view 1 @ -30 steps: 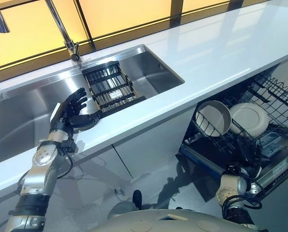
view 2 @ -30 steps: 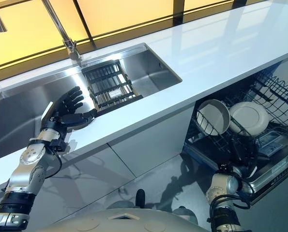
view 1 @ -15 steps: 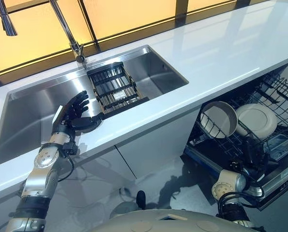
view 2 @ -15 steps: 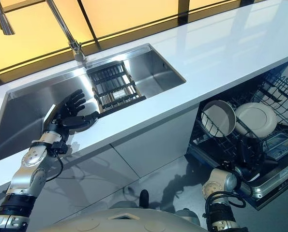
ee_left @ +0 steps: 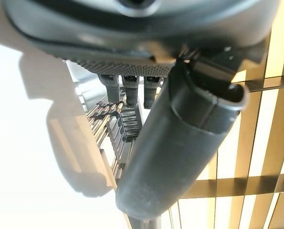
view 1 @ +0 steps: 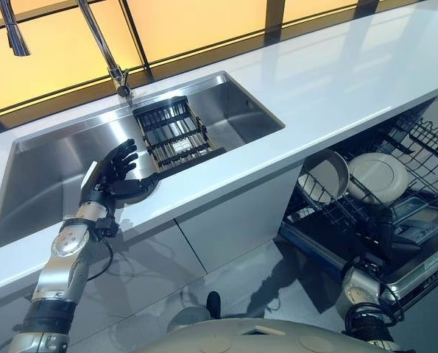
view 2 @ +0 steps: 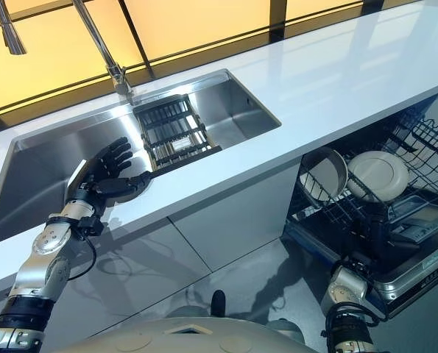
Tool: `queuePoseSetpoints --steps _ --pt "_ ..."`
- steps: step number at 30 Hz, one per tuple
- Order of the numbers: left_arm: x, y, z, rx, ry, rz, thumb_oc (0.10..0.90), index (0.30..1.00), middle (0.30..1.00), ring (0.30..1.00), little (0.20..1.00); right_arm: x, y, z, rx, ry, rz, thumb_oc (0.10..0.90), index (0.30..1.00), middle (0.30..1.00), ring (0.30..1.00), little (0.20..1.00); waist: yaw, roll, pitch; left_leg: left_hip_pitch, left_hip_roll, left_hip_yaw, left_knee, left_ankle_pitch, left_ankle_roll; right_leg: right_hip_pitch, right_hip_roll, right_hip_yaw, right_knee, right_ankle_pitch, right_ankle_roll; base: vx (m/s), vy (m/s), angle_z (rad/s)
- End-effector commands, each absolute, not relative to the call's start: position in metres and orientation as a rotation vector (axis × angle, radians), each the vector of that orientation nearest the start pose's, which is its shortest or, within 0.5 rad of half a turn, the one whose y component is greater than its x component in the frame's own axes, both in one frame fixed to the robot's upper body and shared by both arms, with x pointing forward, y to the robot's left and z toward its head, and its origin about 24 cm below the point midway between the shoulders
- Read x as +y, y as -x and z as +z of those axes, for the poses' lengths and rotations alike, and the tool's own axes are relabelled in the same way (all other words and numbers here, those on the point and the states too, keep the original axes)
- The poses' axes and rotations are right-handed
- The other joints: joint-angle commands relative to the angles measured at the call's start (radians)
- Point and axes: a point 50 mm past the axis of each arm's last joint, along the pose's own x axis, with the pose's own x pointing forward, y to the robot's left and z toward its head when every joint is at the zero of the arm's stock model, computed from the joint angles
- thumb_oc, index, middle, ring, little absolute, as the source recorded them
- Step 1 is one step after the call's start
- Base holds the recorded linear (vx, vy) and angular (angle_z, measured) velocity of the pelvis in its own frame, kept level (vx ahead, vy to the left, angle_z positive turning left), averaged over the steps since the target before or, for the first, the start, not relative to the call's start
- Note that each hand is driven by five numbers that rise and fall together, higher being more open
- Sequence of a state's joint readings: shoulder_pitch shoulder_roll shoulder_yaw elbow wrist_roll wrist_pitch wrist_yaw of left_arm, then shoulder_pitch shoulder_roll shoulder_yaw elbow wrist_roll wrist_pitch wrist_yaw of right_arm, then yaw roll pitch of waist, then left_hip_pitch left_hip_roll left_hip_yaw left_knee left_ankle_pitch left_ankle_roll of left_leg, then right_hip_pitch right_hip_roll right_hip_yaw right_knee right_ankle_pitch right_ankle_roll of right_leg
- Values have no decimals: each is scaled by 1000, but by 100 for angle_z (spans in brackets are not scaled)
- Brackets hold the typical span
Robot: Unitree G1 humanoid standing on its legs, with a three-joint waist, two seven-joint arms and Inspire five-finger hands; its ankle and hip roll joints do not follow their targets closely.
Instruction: Pick up plates and place into dishwasher.
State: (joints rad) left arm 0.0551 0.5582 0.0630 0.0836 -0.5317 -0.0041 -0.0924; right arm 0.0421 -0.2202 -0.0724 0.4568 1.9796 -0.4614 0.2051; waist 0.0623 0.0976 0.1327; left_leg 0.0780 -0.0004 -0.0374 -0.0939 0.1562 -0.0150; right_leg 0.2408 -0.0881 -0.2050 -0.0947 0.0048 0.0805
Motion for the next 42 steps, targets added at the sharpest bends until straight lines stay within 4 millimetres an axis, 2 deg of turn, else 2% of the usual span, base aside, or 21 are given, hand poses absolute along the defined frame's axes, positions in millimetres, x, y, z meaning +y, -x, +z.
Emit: queuePoseSetpoints --steps 1,2,6,9,19,20,22,23,24,25,26,27,30,32,33,34,35,38,39,42 --pt "264 -247 79 -24 -44 -62 800 900 900 900 900 -143 -317 67 -300 -1819 167 800 900 900 900 900 153 -23 -2 43 -86 -17 78 -201 46 -92 -47 -48 18 29 41 0 0 0" --pt "264 -247 79 -24 -44 -62 800 900 900 900 900 -143 -317 67 -300 -1819 167 800 900 900 900 900 153 -23 -2 43 -86 -17 78 -201 46 -92 -47 -48 18 29 41 6 -16 7" --pt "259 -253 78 -33 -41 -82 800 900 900 900 900 -121 -332 94 -274 -1812 269 800 900 900 900 900 169 -17 15 24 -95 -38 91 -197 47 -105 -53 -54 27 33 39 -12 -6 21" --pt "256 -257 79 -37 -40 -108 800 900 900 900 900 -111 -340 104 -252 -1791 304 800 900 900 900 900 178 -13 23 19 -99 -48 101 -194 45 -107 -56 -59 36 34 37 4 1 9" --pt "249 -259 78 -30 -42 -157 800 900 900 900 900 -104 -346 111 -253 -1750 313 800 900 900 900 900 189 -21 21 36 -100 -61 91 -189 45 -97 -51 -77 37 39 34 3 -8 6" --pt "249 -259 77 -28 -39 -159 800 900 900 900 900 -111 -347 108 -281 -1725 247 800 900 900 900 900 188 -23 18 40 -100 -60 86 -188 45 -96 -49 -78 34 41 34 0 0 0" --pt "248 -259 78 -27 -32 -153 800 900 900 900 900 -130 -343 107 -379 -1531 44 800 900 900 900 900 178 -25 18 47 -98 -57 77 -186 47 -97 -44 -73 30 43 33 -37 8 3" --pt "248 -258 77 -27 -31 -151 800 900 900 900 900 -132 -341 109 -393 -1474 18 800 900 900 900 900 177 -25 18 48 -97 -56 76 -186 47 -97 -43 -72 30 43 33 -48 15 3" --pt "247 -257 79 -30 -30 -141 800 900 900 900 900 -134 -336 116 -420 -1342 -32 800 900 900 900 900 170 -28 19 50 -97 -53 74 -186 49 -99 -41 -69 31 43 31 -73 25 4" --pt "247 -256 77 -31 -24 -120 800 900 900 900 900 -134 -323 127 -441 -1094 -105 800 900 900 900 900 153 -31 22 52 -96 -42 72 -187 50 -106 -38 -57 34 44 30 -76 25 5" --pt "247 -256 77 -31 -23 -116 800 900 900 900 900 -134 -321 129 -446 -1029 -125 800 900 900 900 900 150 -32 22 53 -96 -40 72 -187 51 -107 -37 -55 34 44 30 -79 32 2" --pt "250 -253 73 -33 -18 -86 800 900 900 900 900 -143 -308 128 -469 -828 -212 800 900 900 900 900 128 -32 26 62 -93 -25 66 -192 52 -110 -33 -43 39 39 33 -72 27 -1" --pt "255 -246 69 -39 -8 -31 800 900 900 900 900 -164 -283 117 -458 -554 -351 800 900 900 900 900 87 -36 25 62 -92 0 58 -192 57 -126 -26 -17 48 36 36 -79 28 -6" --pt "257 -239 67 -44 -1 -7 800 900 900 900 900 -185 -268 102 -421 -484 -417 800 900 900 900 900 64 -38 24 67 -89 15 51 -193 60 -132 -22 -2 50 34 40 -74 12 -16" --pt "261 -234 67 -49 1 17 800 900 900 900 900 -201 -255 89 -392 -446 -458 800 900 900 900 900 43 -42 27 70 -86 27 47 -193 60 -134 -19 6 52 32 44 -69 1 -11" --pt "263 -232 67 -51 2 26 800 900 900 900 900 -208 -250 84 -380 -431 -478 800 900 900 900 900 34 -44 28 72 -85 33 45 -193 60 -135 -17 11 53 32 46 -91 -14 -8" --pt "267 -230 69 -58 -2 47 800 900 900 900 900 -221 -238 76 -359 -396 -495 800 900 900 900 900 8 -52 32 75 -82 44 40 -192 59 -136 -13 22 52 32 49 -80 -24 -3" --pt "271 -229 73 -66 -9 58 800 900 900 900 900 -239 -227 65 -330 -365 -520 800 900 900 900 900 -19 -65 37 83 -79 59 35 -195 57 -134 -11 35 51 34 56 -70 -36 -2" --pt "272 -229 73 -67 -8 58 800 900 900 900 900 -239 -227 64 -330 -367 -518 800 900 900 900 900 -20 -66 38 84 -79 60 34 -195 57 -134 -11 35 51 34 56 -48 -31 -5" --pt "276 -230 76 -73 -12 60 800 900 900 900 900 -254 -219 55 -331 -437 -547 800 900 900 900 900 -34 -75 38 93 -79 71 28 -198 56 -130 -7 45 43 39 59 -48 -41 -5"
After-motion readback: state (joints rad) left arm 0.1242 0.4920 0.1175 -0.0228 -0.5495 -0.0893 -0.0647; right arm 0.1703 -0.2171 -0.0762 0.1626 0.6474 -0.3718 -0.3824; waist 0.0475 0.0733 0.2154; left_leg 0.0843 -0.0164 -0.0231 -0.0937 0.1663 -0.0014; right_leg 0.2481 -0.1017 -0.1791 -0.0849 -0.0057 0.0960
